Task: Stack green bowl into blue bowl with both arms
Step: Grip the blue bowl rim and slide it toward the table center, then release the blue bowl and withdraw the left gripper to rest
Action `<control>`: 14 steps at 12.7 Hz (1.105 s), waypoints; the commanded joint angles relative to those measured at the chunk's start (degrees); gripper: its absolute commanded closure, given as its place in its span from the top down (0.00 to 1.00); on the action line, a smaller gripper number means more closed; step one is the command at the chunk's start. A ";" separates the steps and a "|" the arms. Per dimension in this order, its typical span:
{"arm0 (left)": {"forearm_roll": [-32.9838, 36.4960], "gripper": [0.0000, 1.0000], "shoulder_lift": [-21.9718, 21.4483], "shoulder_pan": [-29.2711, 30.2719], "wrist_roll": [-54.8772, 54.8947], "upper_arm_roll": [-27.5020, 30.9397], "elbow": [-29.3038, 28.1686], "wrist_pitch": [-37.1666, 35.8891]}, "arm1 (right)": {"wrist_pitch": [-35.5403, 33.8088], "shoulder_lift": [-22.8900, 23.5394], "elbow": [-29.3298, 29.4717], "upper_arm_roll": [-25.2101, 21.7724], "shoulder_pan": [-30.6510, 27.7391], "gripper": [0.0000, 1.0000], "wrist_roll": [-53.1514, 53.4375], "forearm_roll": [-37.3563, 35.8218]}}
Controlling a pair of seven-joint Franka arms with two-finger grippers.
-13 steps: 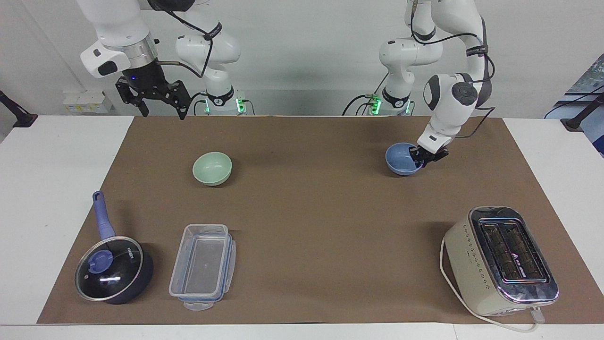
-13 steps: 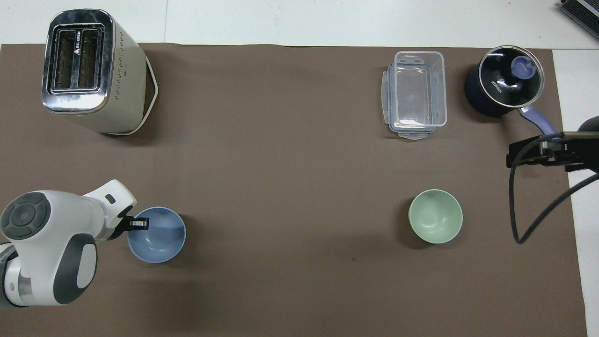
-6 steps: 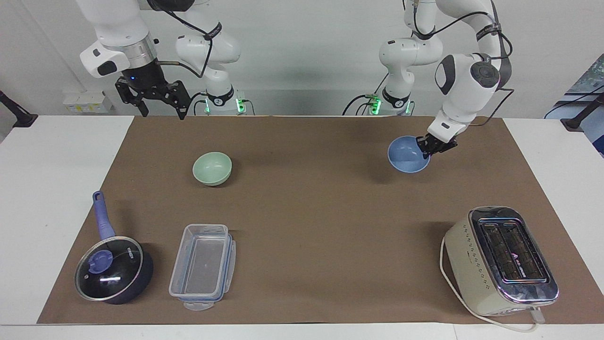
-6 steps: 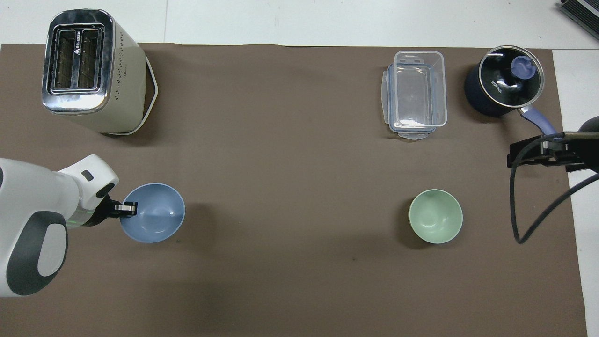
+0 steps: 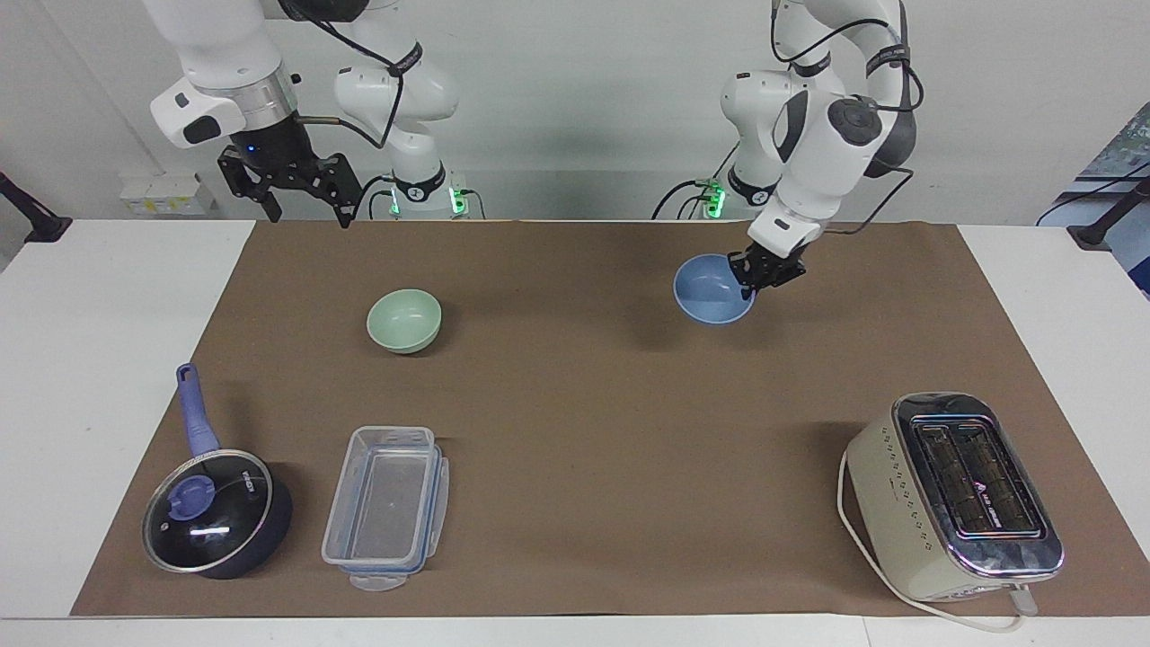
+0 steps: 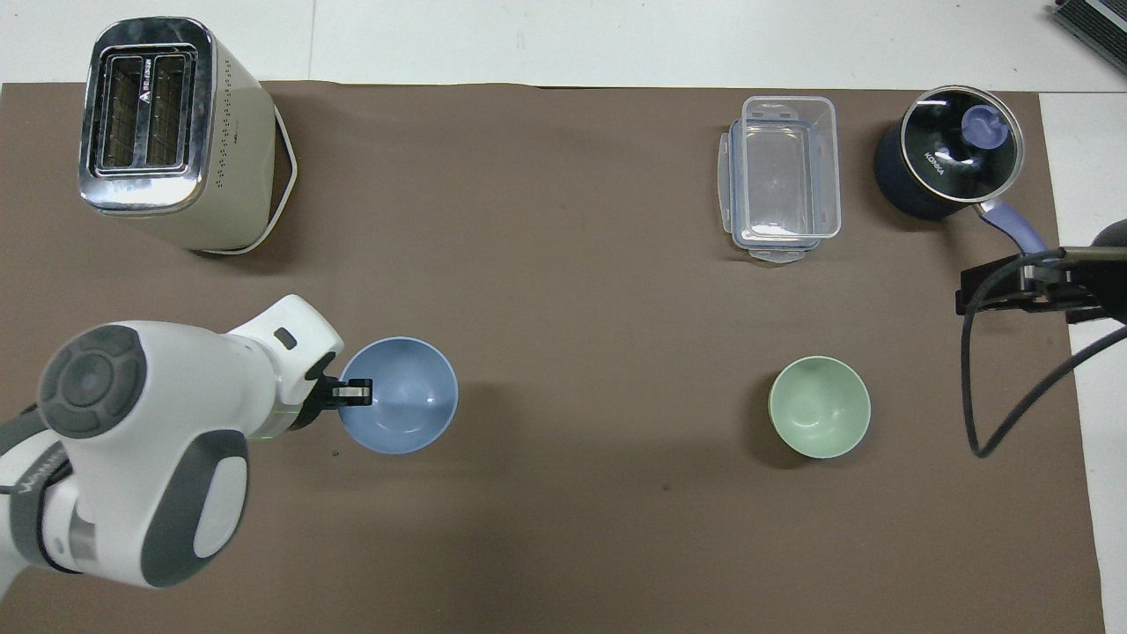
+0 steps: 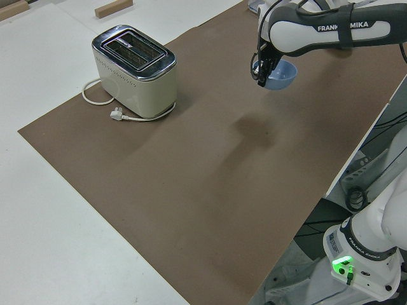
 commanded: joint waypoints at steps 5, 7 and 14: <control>-0.86 0.00 8.69 -16.56 -12.65 0.80 -7.63 23.75 | 0.51 0.07 -0.07 0.07 -0.59 1.00 0.55 0.18; -0.86 0.78 10.20 -16.93 -13.19 0.89 -7.38 26.33 | 0.51 -0.01 -0.07 0.07 -0.59 1.00 0.55 0.18; 1.85 1.00 12.93 -6.58 -12.13 1.15 9.56 4.13 | 0.60 -0.02 -0.07 -0.01 -0.59 1.00 0.37 0.18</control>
